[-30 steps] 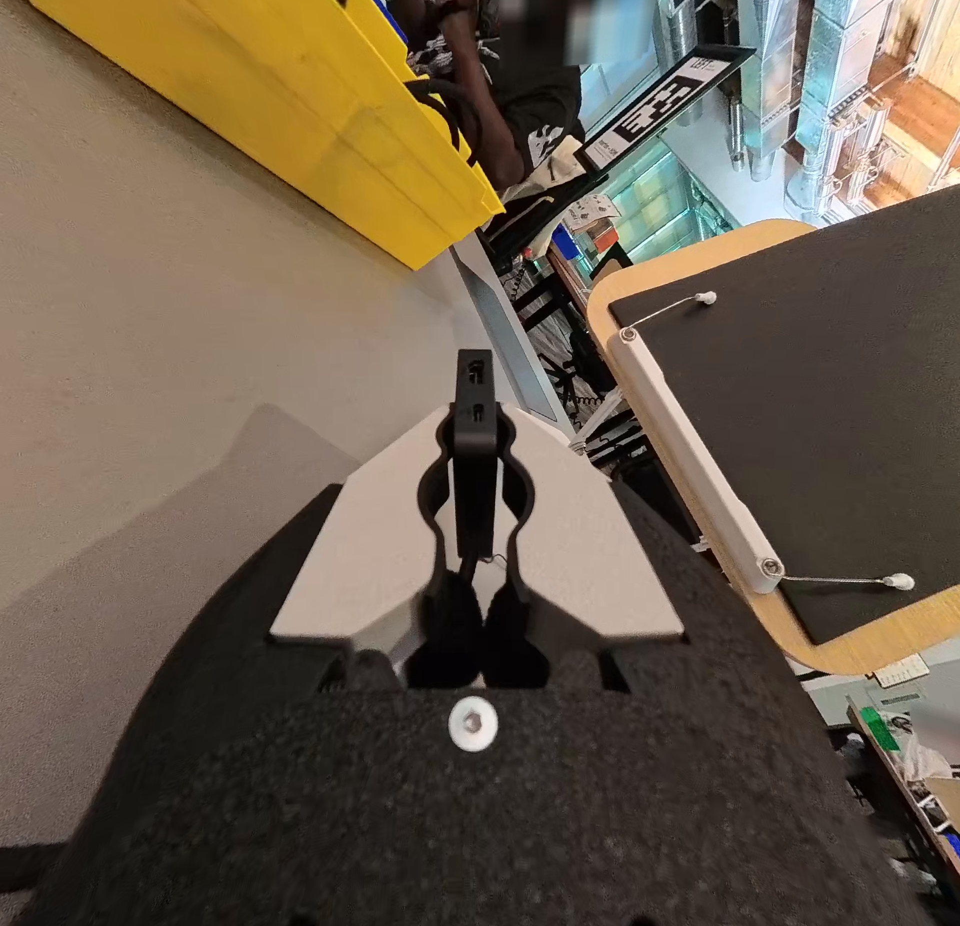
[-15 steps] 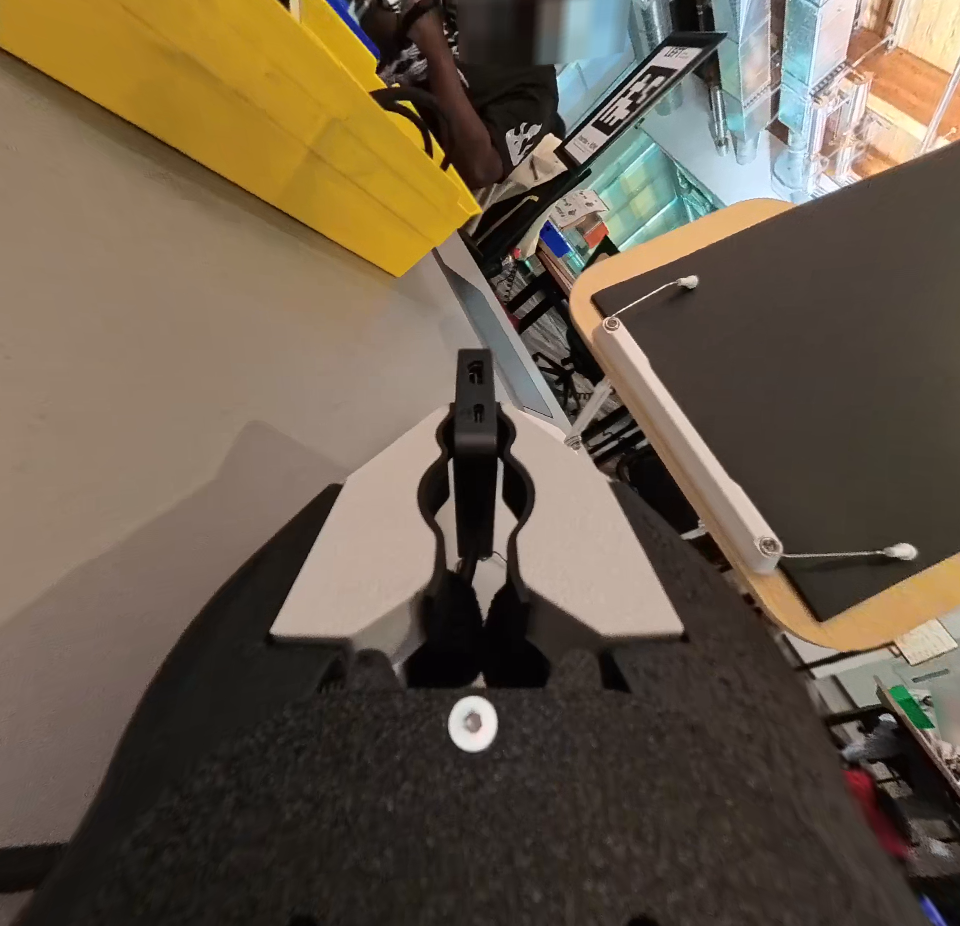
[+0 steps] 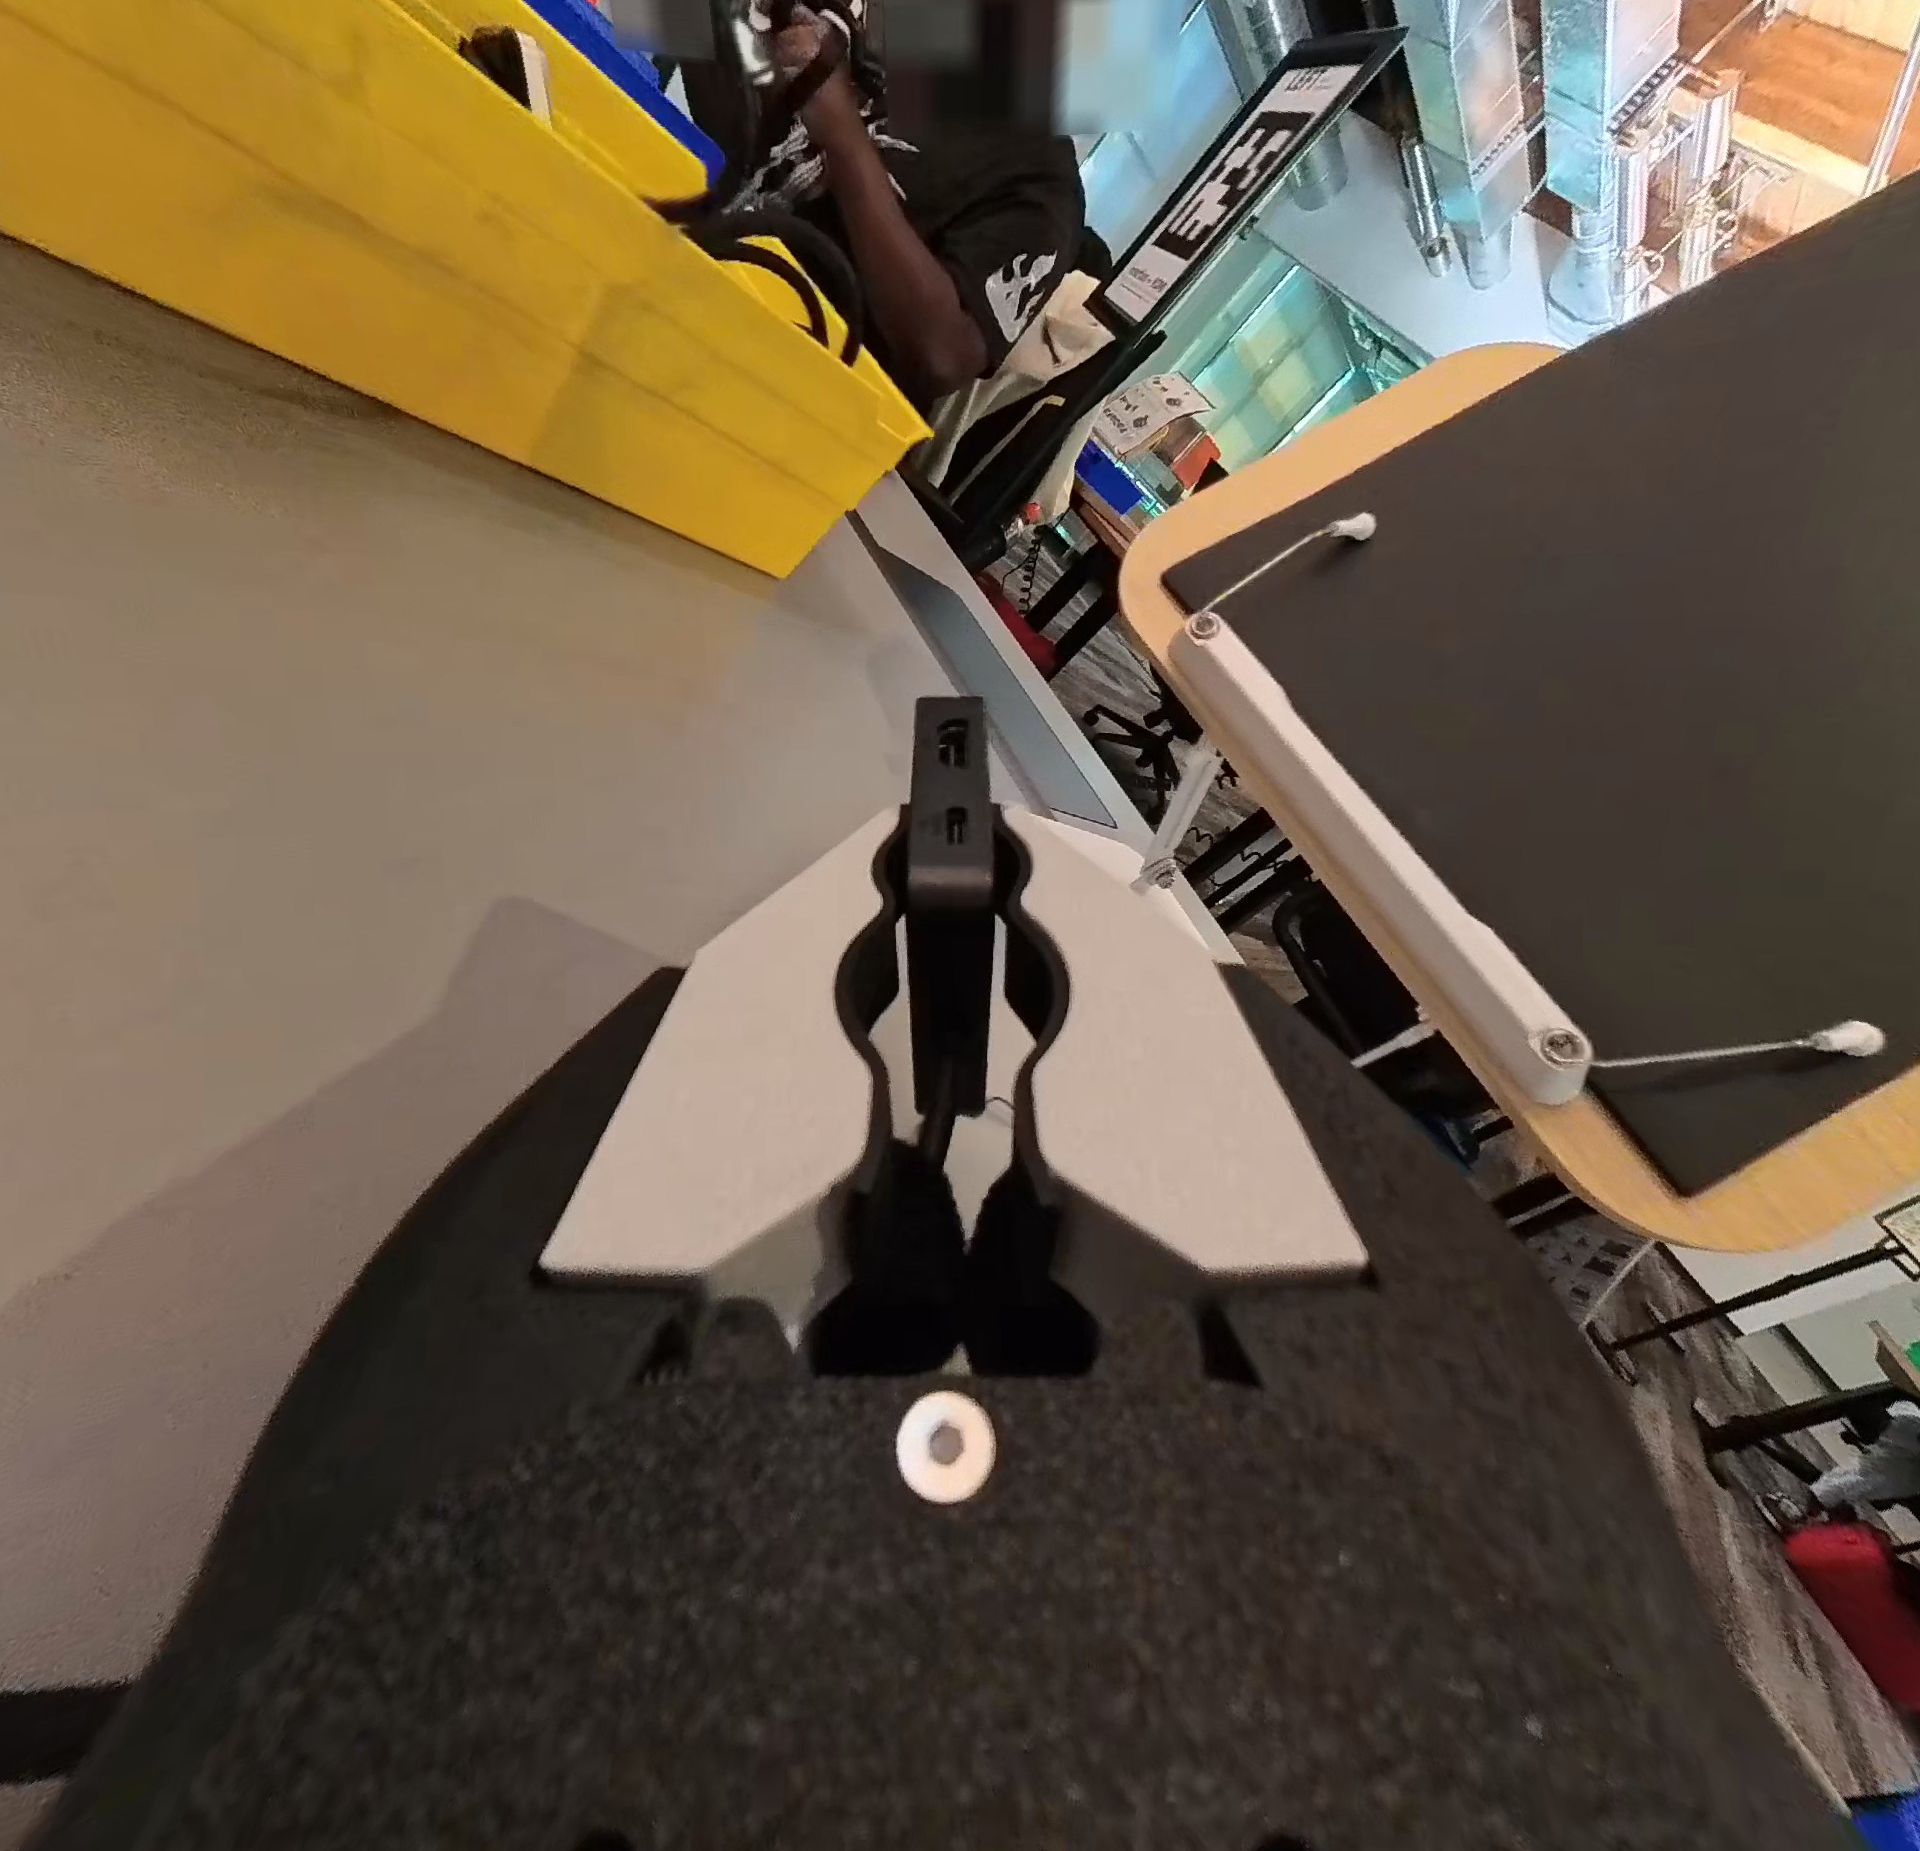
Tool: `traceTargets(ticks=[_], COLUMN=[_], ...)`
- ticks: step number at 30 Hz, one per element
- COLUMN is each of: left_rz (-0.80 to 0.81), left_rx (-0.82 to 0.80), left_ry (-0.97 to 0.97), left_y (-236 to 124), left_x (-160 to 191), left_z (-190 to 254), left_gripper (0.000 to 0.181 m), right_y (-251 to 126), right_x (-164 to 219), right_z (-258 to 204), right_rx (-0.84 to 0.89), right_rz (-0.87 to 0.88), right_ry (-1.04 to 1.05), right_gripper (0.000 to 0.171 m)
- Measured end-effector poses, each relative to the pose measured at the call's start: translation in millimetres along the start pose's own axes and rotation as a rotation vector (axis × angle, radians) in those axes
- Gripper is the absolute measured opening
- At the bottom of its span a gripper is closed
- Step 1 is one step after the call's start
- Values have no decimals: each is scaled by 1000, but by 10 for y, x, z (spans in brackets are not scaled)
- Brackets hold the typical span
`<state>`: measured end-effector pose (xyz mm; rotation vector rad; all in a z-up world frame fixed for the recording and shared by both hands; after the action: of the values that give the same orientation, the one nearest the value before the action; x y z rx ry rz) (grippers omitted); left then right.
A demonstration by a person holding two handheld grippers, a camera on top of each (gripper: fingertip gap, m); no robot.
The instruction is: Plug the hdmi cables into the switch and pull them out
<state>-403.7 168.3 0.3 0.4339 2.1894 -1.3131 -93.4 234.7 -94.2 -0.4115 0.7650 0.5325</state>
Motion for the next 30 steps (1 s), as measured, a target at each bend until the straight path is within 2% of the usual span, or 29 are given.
traceTargets(ticks=[2, 4, 9, 12, 15, 18, 20, 24, 26, 30], left_rz=[-109, -117, -58, 101, 273, 417, 385, 200, 146, 68], left_rx=[-45, -138, -353, -389, -311, -77, 37, 198, 198, 131], left_ry=[-21, 13, 118, 187, 304, 411, 473, 442, 383, 287], left_y=[-16, -64, -188, -238, -284, -204, -15, 521, 654, 742], left_x=[136, 144, -112, -439, -841, -1053, -951, -371, -143, 99], left_z=[-59, -97, -256, -295, -20, 580, 954, 1413, 1526, 1617], left_gripper=[6, 6, 6, 6, 6, 6, 6, 9, 15, 6], right_y=[11, 19, 29, 21, 5, -23, -49, -90, -83, -62], right_x=[4, 8, 15, 17, 23, 41, 54, 78, 77, 55], right_z=[-17, -28, -31, -13, 36, 121, 192, 274, 254, 199], right_rx=[-14, -23, -29, -21, -9, 3, 10, 17, 11, 0], right_rz=[-4, -6, -11, -9, 0, 18, 40, 69, 58, 48], right_ry=[-4, -7, -6, 4, 40, 112, 175, 245, 234, 192], right_gripper=[13, 13, 13, 12, 12, 12, 12, 12, 12, 12])
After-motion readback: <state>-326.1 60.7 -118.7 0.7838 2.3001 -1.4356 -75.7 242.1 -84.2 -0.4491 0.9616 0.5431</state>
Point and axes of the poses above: each gripper's, where its closed fingertips meet, y out along the fingers, x out of its underside, z = x × y across the jaws, the point moved 7 cm from there along -y, back along the fingers, and after that the axes turned 9 degrees about -z, right-handed, at the moved point
